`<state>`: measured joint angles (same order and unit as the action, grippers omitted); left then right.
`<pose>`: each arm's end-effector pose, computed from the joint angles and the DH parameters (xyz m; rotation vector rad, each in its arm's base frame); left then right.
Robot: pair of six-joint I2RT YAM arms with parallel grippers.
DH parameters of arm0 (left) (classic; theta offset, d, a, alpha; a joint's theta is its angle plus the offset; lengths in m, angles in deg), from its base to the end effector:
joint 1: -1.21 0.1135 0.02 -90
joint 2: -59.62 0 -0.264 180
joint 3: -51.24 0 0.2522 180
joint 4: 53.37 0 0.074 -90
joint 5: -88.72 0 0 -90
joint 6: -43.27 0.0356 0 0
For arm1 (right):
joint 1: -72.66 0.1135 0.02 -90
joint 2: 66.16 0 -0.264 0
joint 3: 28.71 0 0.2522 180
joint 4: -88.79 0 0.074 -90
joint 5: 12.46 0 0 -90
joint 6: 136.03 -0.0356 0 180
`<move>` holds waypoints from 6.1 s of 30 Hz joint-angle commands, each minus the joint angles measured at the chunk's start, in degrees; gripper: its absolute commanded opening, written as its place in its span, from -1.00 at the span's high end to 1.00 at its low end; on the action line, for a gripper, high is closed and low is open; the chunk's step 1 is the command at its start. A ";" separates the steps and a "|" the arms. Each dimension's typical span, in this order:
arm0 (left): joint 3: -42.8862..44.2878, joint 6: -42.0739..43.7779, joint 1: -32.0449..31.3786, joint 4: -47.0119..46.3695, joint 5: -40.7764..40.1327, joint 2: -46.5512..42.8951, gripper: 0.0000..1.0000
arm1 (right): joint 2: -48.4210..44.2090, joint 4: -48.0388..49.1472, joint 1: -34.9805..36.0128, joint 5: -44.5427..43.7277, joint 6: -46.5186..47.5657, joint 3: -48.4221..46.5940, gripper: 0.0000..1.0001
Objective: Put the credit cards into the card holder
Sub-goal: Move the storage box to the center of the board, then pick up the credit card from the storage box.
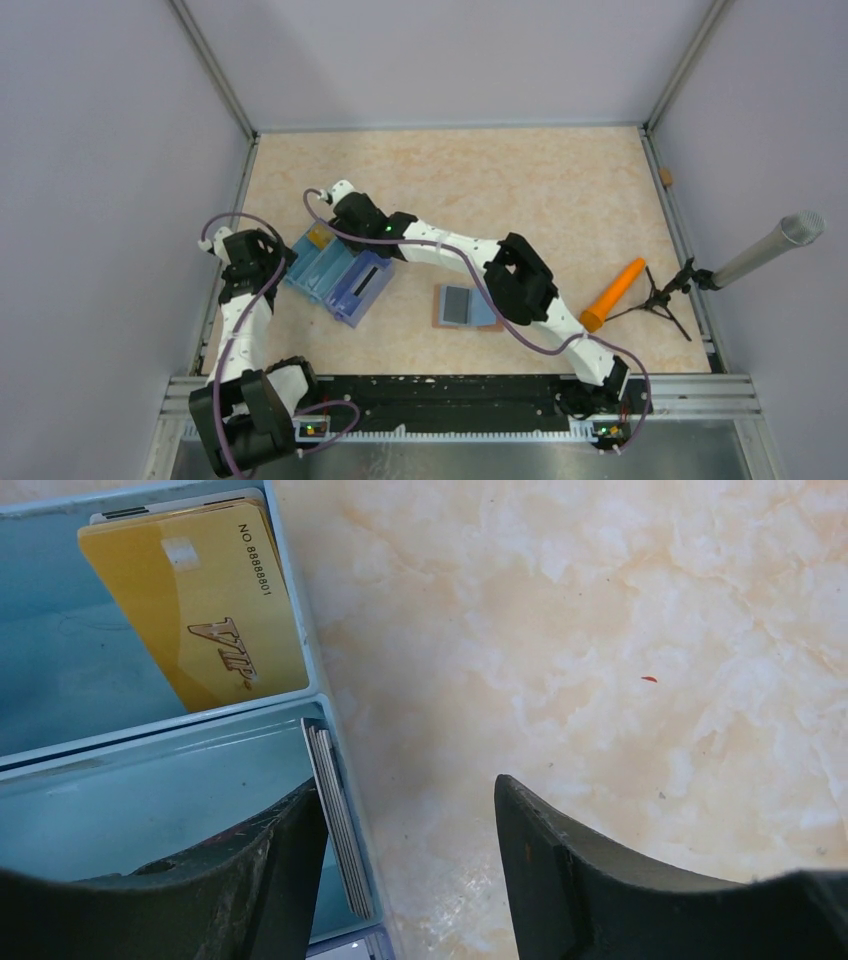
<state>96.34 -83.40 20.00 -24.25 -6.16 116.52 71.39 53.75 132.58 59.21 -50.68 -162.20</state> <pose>0.1935 0.0690 0.2114 -1.1013 1.9995 -0.0659 0.2854 0.4703 0.2058 -0.8782 2.0446 0.2614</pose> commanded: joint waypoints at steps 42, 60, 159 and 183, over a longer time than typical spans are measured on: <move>-0.05 1.24 0.90 -2.26 4.51 0.40 -0.69 | -4.49 1.17 2.77 0.59 3.88 -1.74 0.13; 6.42 11.60 -1.00 0.11 8.78 -2.22 -0.84 | -13.89 1.89 1.02 6.78 -3.17 7.51 -0.33; 13.99 12.32 -18.17 2.08 4.59 13.69 0.29 | -45.89 6.84 -10.35 6.37 -15.78 46.06 -0.18; 16.44 14.16 -18.00 2.84 8.55 23.63 -0.27 | -45.89 7.02 -10.32 6.35 -15.92 47.20 -0.18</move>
<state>110.13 -70.33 1.82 -21.11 1.99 138.62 28.33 59.56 122.00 66.03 -65.80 -115.23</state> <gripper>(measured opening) 0.648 0.590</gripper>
